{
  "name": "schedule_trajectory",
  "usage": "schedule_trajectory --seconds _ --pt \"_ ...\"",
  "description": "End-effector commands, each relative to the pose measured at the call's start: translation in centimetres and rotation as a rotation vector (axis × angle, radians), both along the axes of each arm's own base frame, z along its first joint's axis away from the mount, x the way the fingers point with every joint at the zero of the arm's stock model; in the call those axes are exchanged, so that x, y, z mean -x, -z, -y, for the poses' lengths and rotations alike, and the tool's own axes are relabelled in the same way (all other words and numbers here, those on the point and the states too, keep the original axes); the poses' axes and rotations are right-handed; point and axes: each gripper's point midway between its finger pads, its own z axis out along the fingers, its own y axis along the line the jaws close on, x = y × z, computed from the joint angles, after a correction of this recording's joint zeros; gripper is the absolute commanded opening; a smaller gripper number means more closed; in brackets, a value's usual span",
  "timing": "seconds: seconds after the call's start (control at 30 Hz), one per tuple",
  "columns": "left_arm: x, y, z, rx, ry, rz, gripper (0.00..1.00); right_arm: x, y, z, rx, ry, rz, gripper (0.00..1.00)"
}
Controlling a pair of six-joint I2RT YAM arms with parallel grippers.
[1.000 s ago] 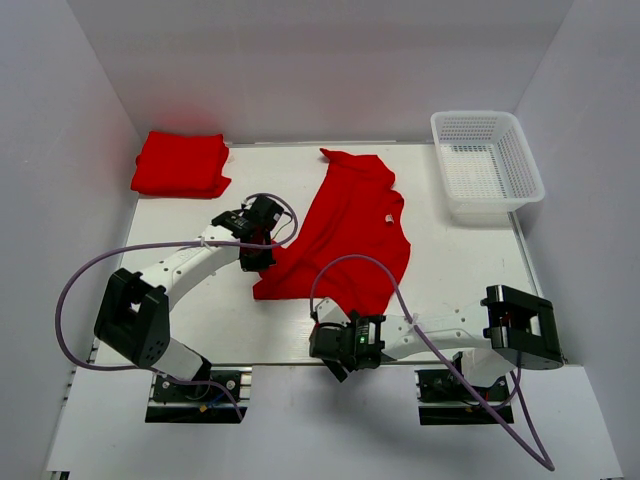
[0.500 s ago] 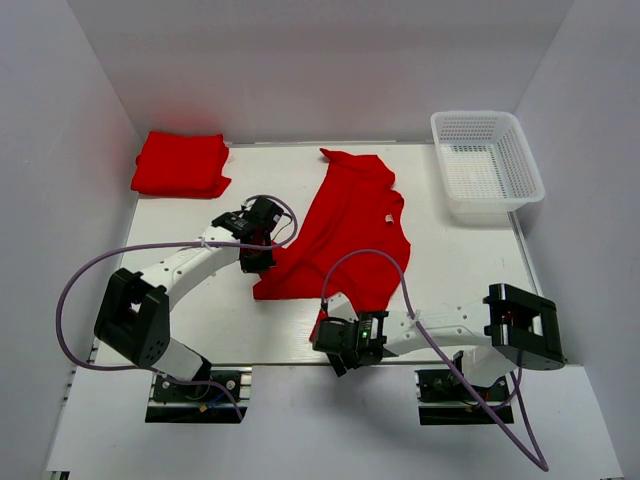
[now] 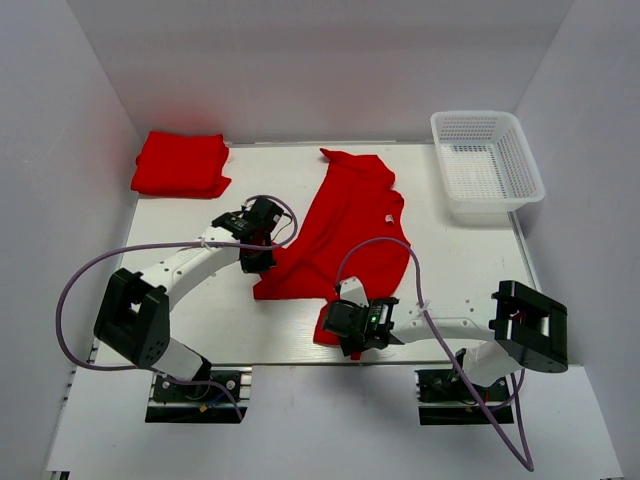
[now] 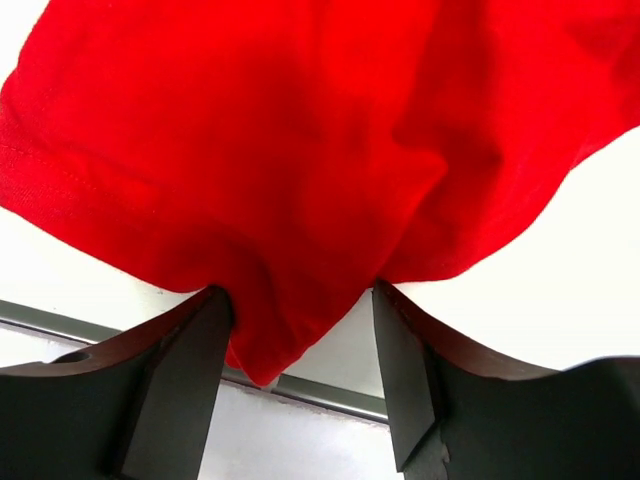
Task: Fold and stack the t-shirts
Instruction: Flatten out the tshirt
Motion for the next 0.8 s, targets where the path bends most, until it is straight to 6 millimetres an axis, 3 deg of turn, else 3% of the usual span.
schedule_trajectory --seconds 0.0,0.23,0.4,0.5,0.53,0.6,0.63,0.77 --pt "0.0 -1.4 -0.3 0.02 -0.013 0.042 0.0 1.1 0.8 2.4 0.12 -0.042 -0.046 0.62" --pt "0.1 -1.6 -1.0 -0.008 -0.024 0.048 0.0 3.4 0.6 2.9 0.12 -0.098 -0.136 0.6" --pt "-0.2 -2.1 -1.0 -0.005 -0.027 0.068 0.0 3.6 0.8 2.8 0.125 -0.103 -0.133 0.6" --pt "-0.2 -2.1 -1.0 -0.005 -0.027 0.068 0.0 3.3 0.9 2.7 0.127 -0.088 -0.116 0.42" --pt "-0.2 -2.1 -1.0 -0.005 -0.027 0.068 0.0 3.0 0.9 2.7 0.126 -0.078 -0.106 0.27" --pt "-0.2 -2.1 -1.0 -0.005 -0.027 0.068 0.0 2.4 0.8 2.6 0.123 -0.054 -0.076 0.14" --pt "-0.2 -2.2 -1.1 -0.013 -0.031 0.073 0.0 2.2 0.4 2.3 0.106 -0.048 -0.064 0.0" --pt "-1.0 -4.0 -1.4 -0.021 -0.057 0.118 0.0 0.5 -2.0 1.6 0.071 -0.02 0.026 0.0"
